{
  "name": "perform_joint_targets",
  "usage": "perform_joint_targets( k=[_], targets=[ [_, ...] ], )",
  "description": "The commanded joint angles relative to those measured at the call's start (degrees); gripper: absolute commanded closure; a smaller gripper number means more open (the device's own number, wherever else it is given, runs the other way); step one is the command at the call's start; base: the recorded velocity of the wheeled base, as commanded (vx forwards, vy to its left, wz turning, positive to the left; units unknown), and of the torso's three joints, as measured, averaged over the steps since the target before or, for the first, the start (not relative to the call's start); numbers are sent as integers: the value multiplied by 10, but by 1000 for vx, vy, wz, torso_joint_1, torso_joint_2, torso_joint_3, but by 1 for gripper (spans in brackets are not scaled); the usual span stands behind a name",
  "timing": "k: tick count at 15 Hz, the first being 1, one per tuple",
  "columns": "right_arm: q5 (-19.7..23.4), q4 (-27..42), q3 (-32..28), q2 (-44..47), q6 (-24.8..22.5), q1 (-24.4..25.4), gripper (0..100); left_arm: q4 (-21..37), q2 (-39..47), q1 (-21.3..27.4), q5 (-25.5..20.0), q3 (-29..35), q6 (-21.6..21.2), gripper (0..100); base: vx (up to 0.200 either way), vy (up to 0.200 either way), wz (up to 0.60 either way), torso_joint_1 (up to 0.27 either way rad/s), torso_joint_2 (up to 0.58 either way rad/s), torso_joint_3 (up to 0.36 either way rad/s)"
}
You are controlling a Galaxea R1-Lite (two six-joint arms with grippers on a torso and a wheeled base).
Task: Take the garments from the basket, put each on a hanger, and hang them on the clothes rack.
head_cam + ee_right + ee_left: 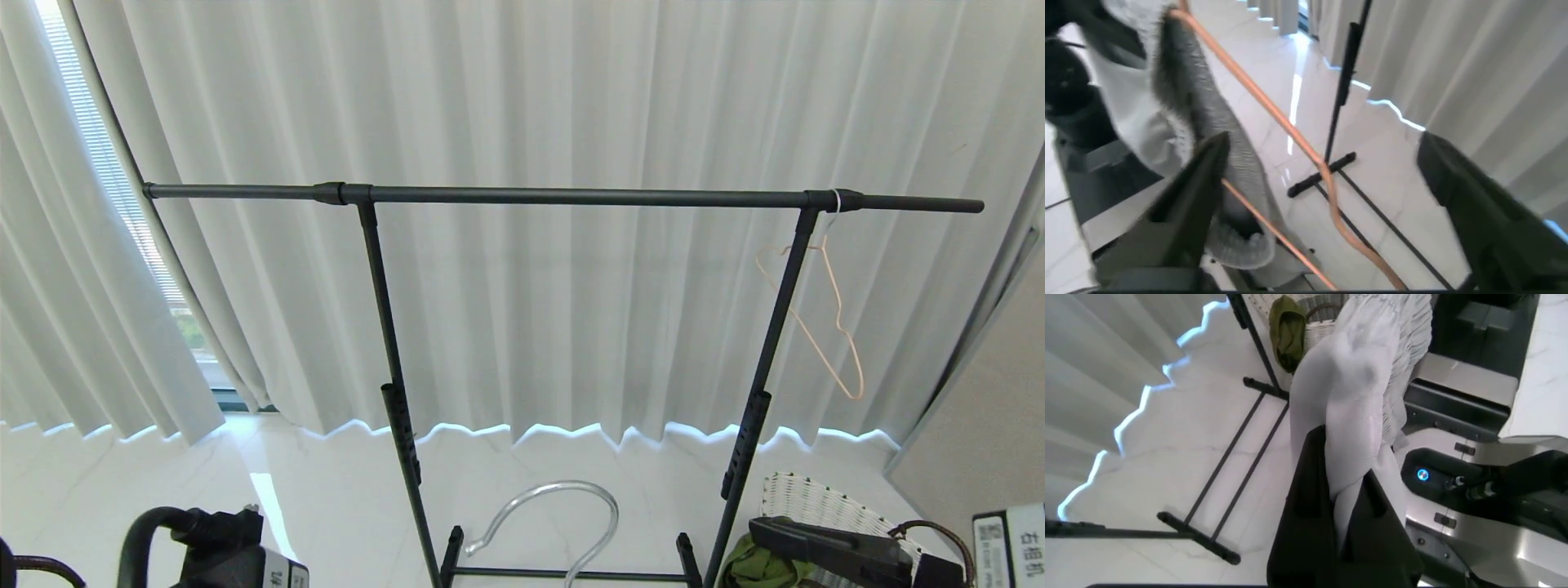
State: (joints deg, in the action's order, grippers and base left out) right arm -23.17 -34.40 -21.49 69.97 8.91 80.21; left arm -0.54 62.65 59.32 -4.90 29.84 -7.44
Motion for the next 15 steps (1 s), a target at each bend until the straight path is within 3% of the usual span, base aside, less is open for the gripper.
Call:
perform_joint_targets(
  k=[1,4,6,8,10,15],
  targets=[
    [1,1,0,3,-1,-15,0,-1,4,-9,22,-8,0,100,0,0,0,0,0,0],
    [4,2,1,10,2,-25,0,-7,16,-16,129,-2,0,100,0,0,0,0,0,0],
    [8,1,0,15,5,-33,0,-12,17,-25,156,14,1,100,0,0,0,0,0,0],
    [12,1,-1,25,7,-40,0,-12,20,-50,167,32,1,100,0,0,0,0,0,0],
    [12,1,-8,53,52,-52,0,-12,21,-83,166,78,4,100,0,0,0,0,0,0],
    [14,1,-59,143,118,-112,0,-13,19,-90,165,133,1,100,0,0,0,0,0,0]
  ],
)
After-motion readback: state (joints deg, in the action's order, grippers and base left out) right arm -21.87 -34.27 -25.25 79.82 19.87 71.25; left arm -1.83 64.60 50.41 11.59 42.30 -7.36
